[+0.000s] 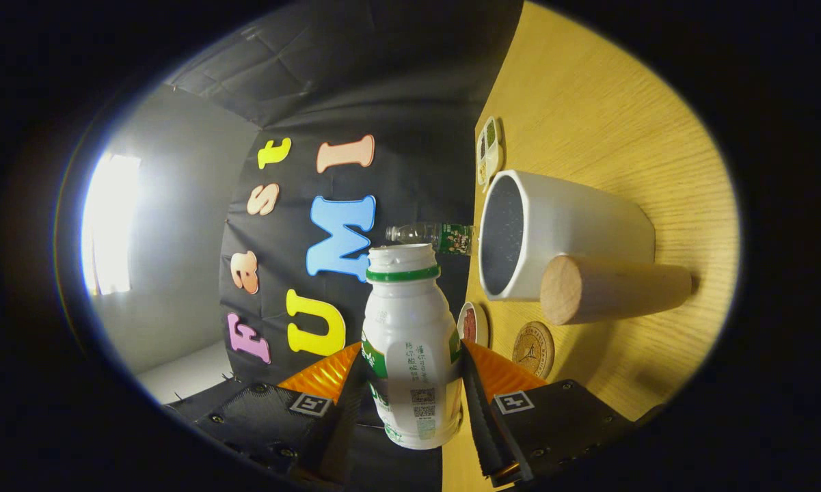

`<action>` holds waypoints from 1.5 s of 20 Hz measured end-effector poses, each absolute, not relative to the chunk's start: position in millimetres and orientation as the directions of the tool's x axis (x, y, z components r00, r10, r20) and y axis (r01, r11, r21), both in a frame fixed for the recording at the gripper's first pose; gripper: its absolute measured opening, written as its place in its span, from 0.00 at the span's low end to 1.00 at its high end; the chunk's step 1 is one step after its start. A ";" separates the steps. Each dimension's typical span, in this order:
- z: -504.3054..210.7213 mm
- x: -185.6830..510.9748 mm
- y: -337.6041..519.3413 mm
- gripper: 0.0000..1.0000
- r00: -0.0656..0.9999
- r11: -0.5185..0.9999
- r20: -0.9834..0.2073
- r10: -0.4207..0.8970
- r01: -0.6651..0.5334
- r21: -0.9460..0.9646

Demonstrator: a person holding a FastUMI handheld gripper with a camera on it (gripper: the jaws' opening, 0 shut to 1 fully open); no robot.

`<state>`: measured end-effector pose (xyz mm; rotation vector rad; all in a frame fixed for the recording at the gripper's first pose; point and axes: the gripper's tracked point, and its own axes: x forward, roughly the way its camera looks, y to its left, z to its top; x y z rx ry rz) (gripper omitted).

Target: Take the bottle from table, then pour the juice into the cup, finally place the bottle on the coaster

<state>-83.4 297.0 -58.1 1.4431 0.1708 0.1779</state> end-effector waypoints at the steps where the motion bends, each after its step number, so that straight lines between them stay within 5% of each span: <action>1: -58.9 -84.2 297.0 0.71 0.975 0.101 -0.010 0.220 -0.013 0.995; 30: -50.5 -84.7 306.1 0.71 0.976 -0.094 -0.004 0.218 0.025 0.995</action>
